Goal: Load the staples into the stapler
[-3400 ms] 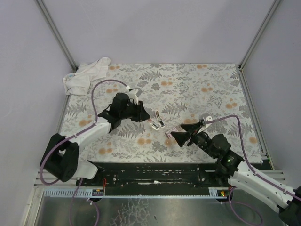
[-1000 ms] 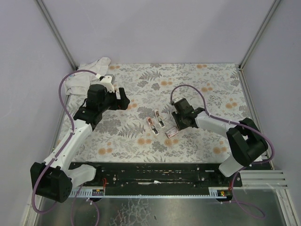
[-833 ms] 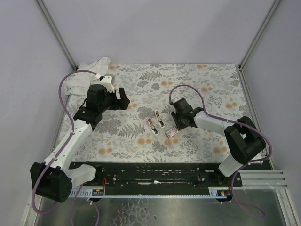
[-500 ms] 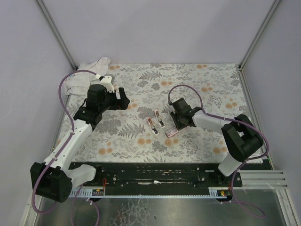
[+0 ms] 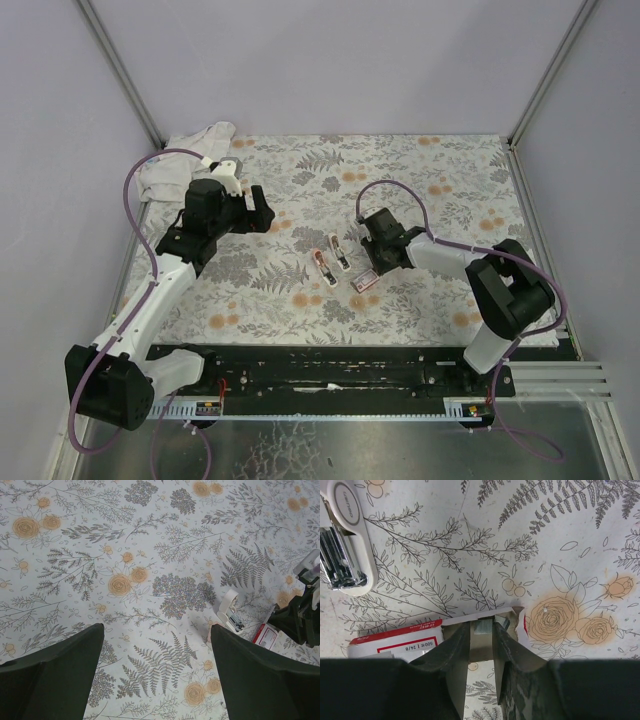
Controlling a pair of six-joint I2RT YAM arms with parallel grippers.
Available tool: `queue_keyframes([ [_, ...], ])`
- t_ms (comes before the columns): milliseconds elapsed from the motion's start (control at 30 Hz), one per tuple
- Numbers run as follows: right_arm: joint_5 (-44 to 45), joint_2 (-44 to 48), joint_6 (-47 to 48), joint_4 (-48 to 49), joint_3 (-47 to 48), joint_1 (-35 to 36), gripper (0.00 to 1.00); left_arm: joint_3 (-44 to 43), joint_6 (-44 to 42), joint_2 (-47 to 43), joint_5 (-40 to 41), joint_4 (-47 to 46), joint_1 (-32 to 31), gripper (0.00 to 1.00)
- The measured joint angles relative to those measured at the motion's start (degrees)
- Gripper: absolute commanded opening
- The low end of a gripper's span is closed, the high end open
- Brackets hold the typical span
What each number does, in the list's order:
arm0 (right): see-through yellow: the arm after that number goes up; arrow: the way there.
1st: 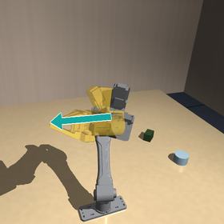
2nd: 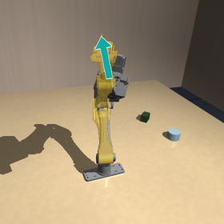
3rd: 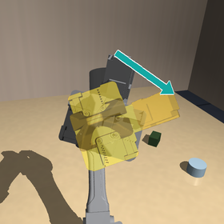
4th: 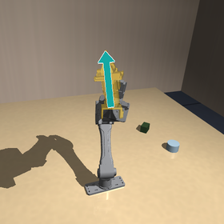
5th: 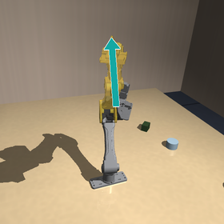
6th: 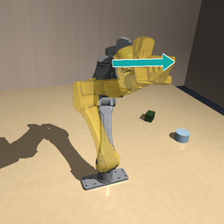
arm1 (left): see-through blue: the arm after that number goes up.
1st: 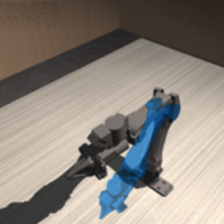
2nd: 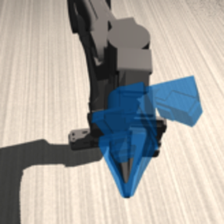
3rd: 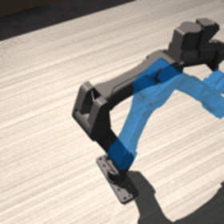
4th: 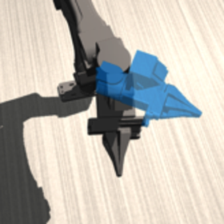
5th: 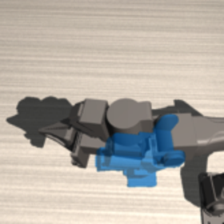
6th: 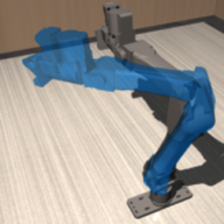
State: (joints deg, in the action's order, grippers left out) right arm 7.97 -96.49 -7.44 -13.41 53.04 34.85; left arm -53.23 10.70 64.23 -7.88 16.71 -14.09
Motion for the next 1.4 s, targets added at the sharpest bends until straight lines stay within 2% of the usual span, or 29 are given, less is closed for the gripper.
queue_keyframes([
  [233, 0.07, -0.22, 0.24, 0.35, 0.17, 0.00, 0.22, 0.00, 0.02, 0.00, 0.00, 0.00, 0.11, 0.87],
  [567, 0.37, 0.28, 0.37, -1.51, 1.09, 0.00, 0.20, 0.02, 0.04, 0.00, 0.11, 0.00, 0.39, 0.87],
  [767, -0.24, 5.05, 0.48, -4.04, 2.51, 0.00, 0.19, 0.50, 0.24, 0.00, 0.31, -0.02, 0.39, 0.87],
  [933, -6.21, 10.25, 1.92, -4.52, 2.67, 0.72, 0.19, 0.76, 0.61, 0.00, 0.33, -0.02, 0.39, 0.86],
  [1033, -9.27, 11.80, 2.95, -4.26, 2.73, 3.76, 0.19, 0.90, 0.63, 0.00, 0.44, 0.00, 0.39, 0.86],
  [1167, -13.81, 11.63, 3.96, -3.61, 3.04, 11.54, 0.19, 1.18, 0.66, 0.00, 0.92, 0.00, 0.39, 0.86],
  [1400, -17.99, 7.98, 6.10, -2.47, 3.13, 20.04, 0.19, 1.31, 0.63, 0.00, 3.06, 0.13, 0.48, 0.86],
])
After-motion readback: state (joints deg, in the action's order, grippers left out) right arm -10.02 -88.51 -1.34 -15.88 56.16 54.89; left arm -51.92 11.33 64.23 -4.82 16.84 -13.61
